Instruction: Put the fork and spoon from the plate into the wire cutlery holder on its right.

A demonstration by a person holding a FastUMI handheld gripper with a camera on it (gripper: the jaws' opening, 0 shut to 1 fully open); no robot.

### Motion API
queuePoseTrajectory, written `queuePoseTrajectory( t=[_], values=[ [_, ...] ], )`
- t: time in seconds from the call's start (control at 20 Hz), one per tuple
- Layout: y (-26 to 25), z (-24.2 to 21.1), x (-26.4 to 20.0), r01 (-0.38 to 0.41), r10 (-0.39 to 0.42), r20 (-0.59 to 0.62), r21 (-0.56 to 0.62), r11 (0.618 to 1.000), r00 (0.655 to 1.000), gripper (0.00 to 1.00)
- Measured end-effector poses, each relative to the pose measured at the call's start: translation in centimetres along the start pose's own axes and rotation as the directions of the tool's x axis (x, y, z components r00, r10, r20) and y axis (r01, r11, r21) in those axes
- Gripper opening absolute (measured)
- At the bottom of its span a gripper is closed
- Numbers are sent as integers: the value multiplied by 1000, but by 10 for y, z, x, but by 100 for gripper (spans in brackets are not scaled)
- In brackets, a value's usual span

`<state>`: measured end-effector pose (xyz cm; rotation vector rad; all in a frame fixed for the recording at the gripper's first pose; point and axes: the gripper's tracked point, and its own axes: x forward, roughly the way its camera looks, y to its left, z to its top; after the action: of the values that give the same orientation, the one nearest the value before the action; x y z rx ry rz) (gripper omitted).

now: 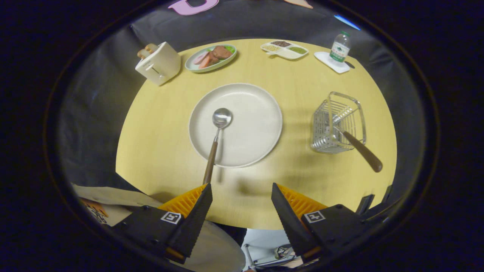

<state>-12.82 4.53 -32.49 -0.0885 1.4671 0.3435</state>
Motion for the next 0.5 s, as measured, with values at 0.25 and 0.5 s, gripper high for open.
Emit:
queuePoseTrajectory(
  t=[0.25,0.5],
  values=[
    [23,3,15,-30,29,-24,-10,1000,999,100],
    [42,4,31,-58,57,-55,-11,998,997,100]
  ],
)
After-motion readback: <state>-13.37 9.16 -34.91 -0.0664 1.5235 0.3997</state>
